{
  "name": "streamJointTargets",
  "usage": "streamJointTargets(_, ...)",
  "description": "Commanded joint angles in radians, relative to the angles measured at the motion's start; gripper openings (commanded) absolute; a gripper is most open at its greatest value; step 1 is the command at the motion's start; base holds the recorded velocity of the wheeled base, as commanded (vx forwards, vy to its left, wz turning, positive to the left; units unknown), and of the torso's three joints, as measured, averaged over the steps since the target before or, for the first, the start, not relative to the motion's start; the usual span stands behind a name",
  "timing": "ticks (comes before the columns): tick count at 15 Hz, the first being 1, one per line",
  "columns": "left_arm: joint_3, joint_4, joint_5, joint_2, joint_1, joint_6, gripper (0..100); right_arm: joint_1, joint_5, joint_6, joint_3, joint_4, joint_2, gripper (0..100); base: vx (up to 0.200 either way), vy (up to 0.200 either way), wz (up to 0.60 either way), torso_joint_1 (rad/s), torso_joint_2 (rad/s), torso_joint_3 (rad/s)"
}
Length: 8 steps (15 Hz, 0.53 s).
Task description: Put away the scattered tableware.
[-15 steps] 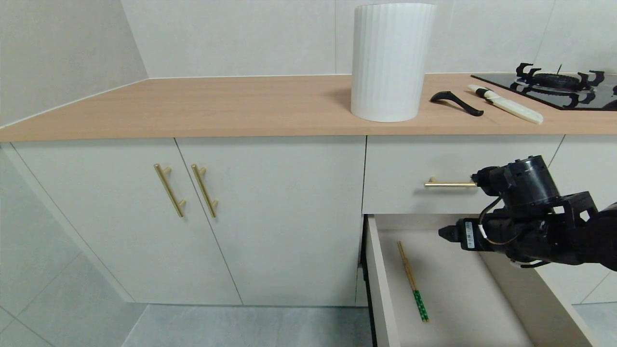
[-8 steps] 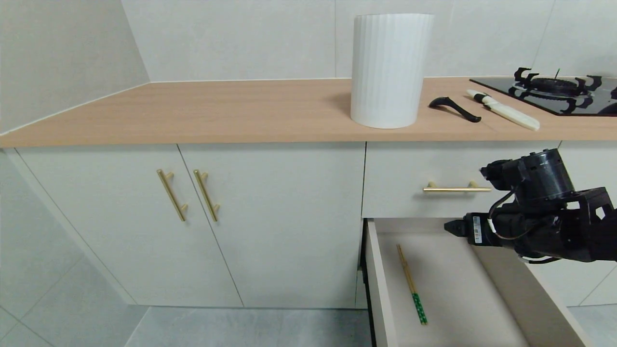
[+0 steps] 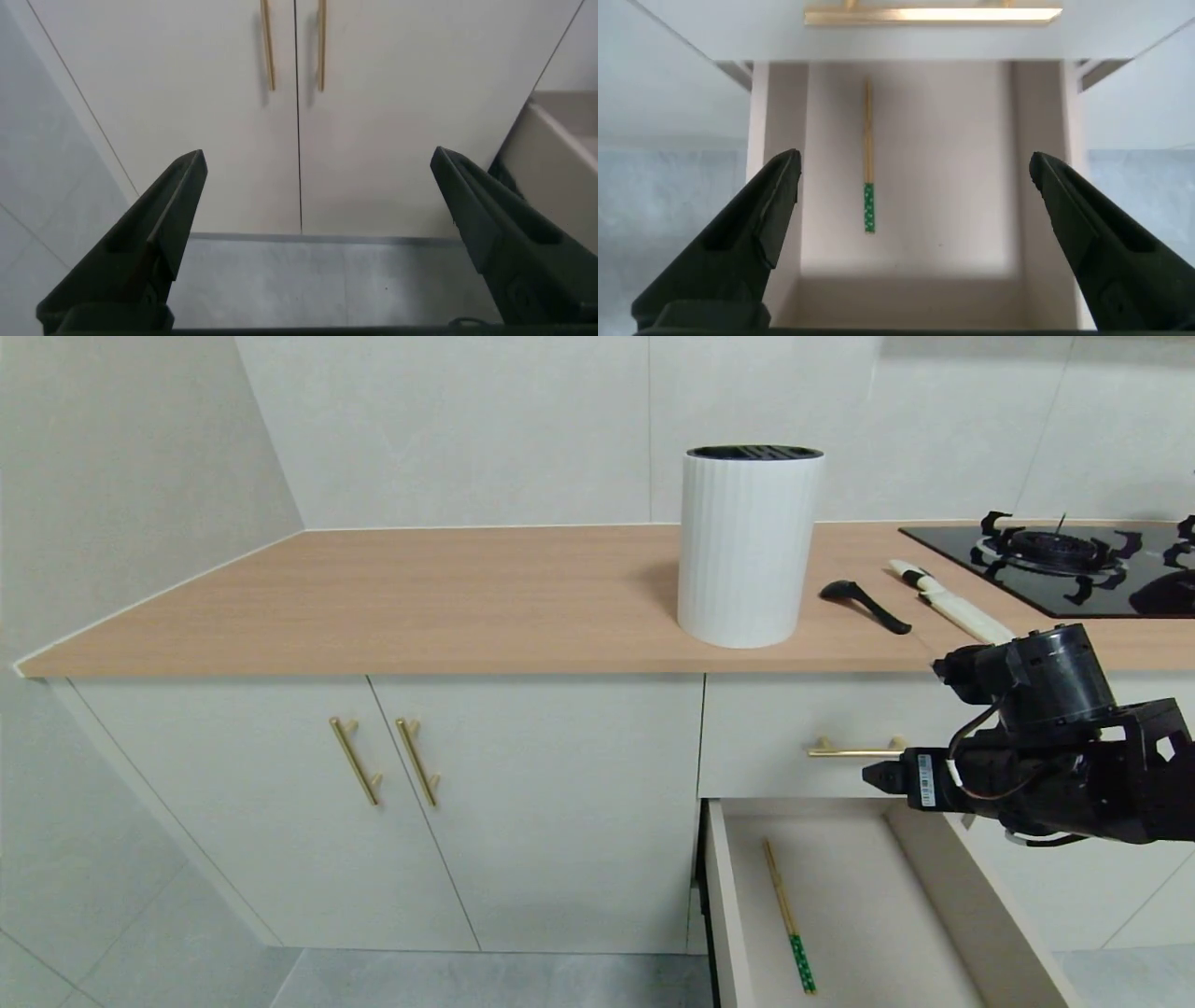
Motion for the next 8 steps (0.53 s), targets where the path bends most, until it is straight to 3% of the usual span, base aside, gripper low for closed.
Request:
streamJointTargets(1,0.000,0.000,0.000,0.001,0.000,0.000,100,0.001,0.000,0.000,0.000,-0.001,0.001,100,0.000,0.000,0.00,0.173,-0.46,-0.295)
streamJointTargets(8,0.000,0.000,0.000,0.001,0.000,0.000,100,0.001,0.000,0.000,0.002,-0.001,0.004,100,0.000,0.000,0.00,0.193,-0.48,-0.288)
